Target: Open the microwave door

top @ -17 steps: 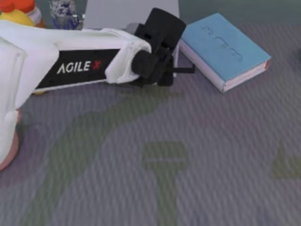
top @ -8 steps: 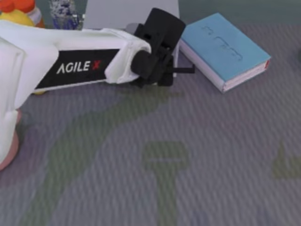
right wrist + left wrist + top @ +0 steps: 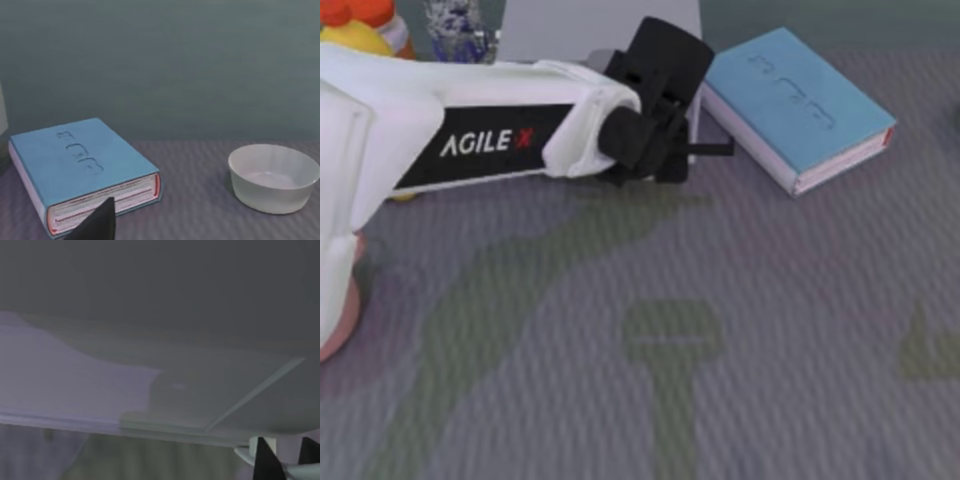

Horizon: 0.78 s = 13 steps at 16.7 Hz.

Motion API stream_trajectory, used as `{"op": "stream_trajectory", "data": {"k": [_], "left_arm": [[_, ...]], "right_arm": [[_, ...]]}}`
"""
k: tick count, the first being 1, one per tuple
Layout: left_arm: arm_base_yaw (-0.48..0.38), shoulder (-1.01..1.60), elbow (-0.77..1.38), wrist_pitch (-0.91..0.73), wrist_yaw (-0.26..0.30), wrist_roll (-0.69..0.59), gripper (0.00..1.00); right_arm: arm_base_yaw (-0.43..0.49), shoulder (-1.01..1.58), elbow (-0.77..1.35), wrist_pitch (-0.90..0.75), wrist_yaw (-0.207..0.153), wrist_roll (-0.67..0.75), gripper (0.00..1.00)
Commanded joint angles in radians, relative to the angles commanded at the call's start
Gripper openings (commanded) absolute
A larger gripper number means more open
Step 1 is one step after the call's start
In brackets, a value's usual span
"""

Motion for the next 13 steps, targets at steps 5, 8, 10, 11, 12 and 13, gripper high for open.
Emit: {"op": "stream_trajectory", "data": {"k": [5, 8, 10, 11, 12, 13], "left_arm": [[0.000, 0.000, 0.000, 0.000, 0.000, 0.000, 0.00], [-0.007, 0.002, -0.001, 0.002, 0.008, -0.002, 0.00], [-0.003, -0.011, -0.021, 0.013, 0.016, 0.015, 0.00], [0.000, -0.019, -0.031, 0.020, 0.021, 0.023, 0.00], [0.002, -0.027, -0.040, 0.028, 0.027, 0.031, 0.00], [0.004, -0.034, -0.051, 0.035, 0.032, 0.041, 0.00]], "right_arm": [[0.000, 0.000, 0.000, 0.000, 0.000, 0.000, 1.00], [0.000, 0.000, 0.000, 0.000, 0.000, 0.000, 1.00], [0.000, 0.000, 0.000, 0.000, 0.000, 0.000, 1.00], [0.000, 0.000, 0.000, 0.000, 0.000, 0.000, 1.00], [0.000, 0.000, 0.000, 0.000, 0.000, 0.000, 1.00], [0.000, 0.000, 0.000, 0.000, 0.000, 0.000, 1.00]]}}
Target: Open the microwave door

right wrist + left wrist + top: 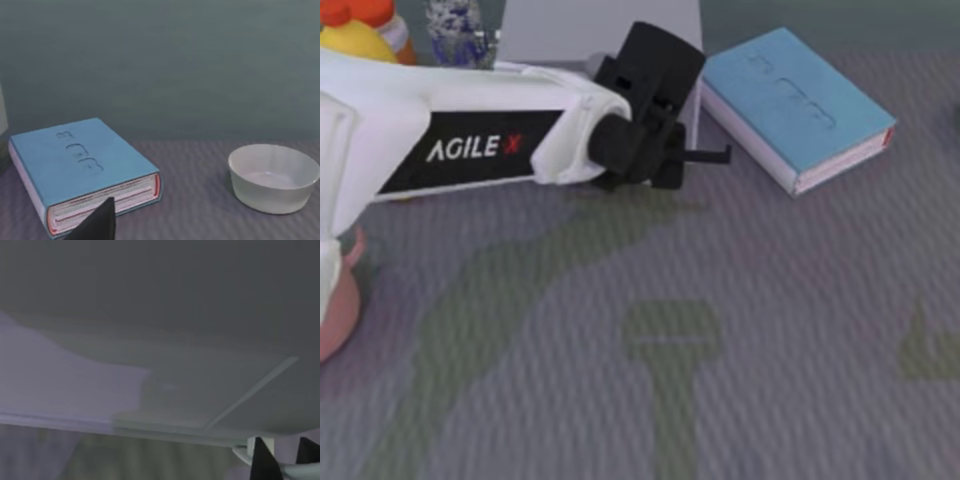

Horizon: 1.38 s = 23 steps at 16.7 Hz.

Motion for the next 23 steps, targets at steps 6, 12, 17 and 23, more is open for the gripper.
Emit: {"op": "stream_trajectory", "data": {"k": [6, 12, 17, 23], "left_arm": [[0.004, -0.009, -0.020, 0.009, 0.009, 0.015, 0.00], [0.004, -0.009, -0.020, 0.009, 0.009, 0.015, 0.00], [0.004, -0.009, -0.020, 0.009, 0.009, 0.015, 0.00], [0.004, -0.009, -0.020, 0.009, 0.009, 0.015, 0.00]], "right_arm": [[0.000, 0.000, 0.000, 0.000, 0.000, 0.000, 1.00], [0.000, 0.000, 0.000, 0.000, 0.000, 0.000, 1.00], [0.000, 0.000, 0.000, 0.000, 0.000, 0.000, 1.00], [0.000, 0.000, 0.000, 0.000, 0.000, 0.000, 1.00]]}}
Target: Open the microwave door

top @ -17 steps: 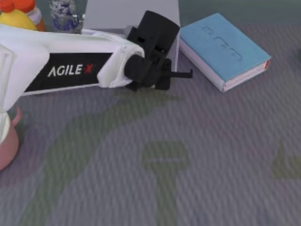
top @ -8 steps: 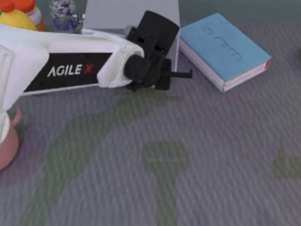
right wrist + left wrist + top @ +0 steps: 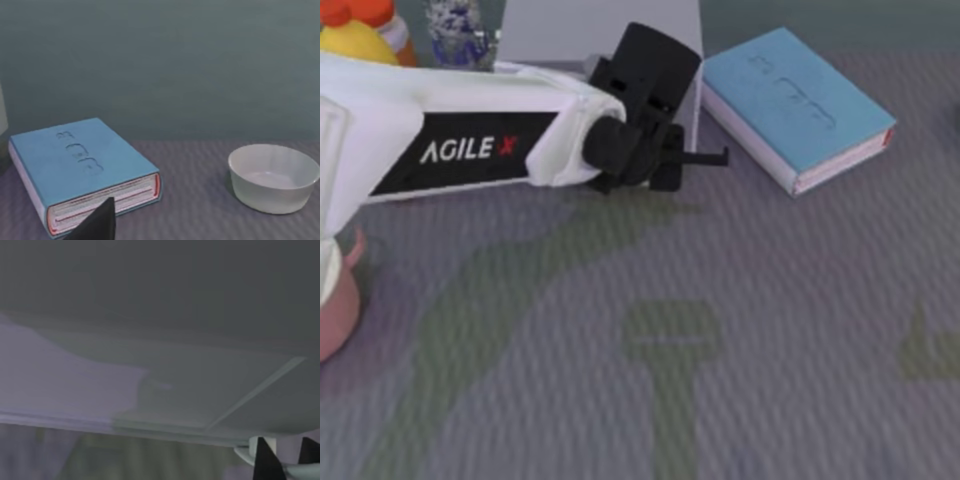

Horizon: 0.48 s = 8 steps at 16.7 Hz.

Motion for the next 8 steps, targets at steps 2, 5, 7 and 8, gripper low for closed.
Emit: {"op": "stream_trajectory", "data": {"k": [2, 5, 7, 8], "left_arm": [[0.000, 0.000, 0.000, 0.000, 0.000, 0.000, 0.00], [-0.007, 0.001, -0.001, 0.002, 0.008, -0.002, 0.00], [-0.002, -0.012, -0.021, 0.013, 0.018, 0.017, 0.00], [0.001, -0.019, -0.031, 0.019, 0.024, 0.024, 0.00]], "right_arm": [[0.000, 0.000, 0.000, 0.000, 0.000, 0.000, 1.00], [0.000, 0.000, 0.000, 0.000, 0.000, 0.000, 1.00], [0.000, 0.000, 0.000, 0.000, 0.000, 0.000, 1.00], [0.000, 0.000, 0.000, 0.000, 0.000, 0.000, 1.00]]}}
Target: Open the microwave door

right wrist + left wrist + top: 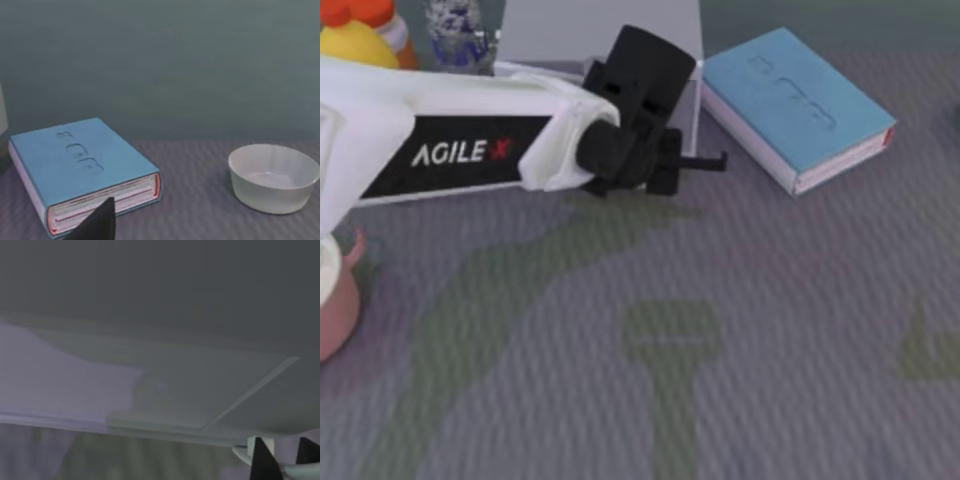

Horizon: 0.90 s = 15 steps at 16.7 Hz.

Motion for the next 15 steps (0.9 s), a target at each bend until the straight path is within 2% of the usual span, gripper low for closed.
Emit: {"op": "stream_trajectory", "data": {"k": [4, 15], "left_arm": [[0.010, -0.023, -0.037, 0.022, 0.021, 0.034, 0.00], [0.010, -0.023, -0.037, 0.022, 0.021, 0.034, 0.00]], "right_arm": [[0.000, 0.000, 0.000, 0.000, 0.000, 0.000, 1.00], [0.000, 0.000, 0.000, 0.000, 0.000, 0.000, 1.00]]}}
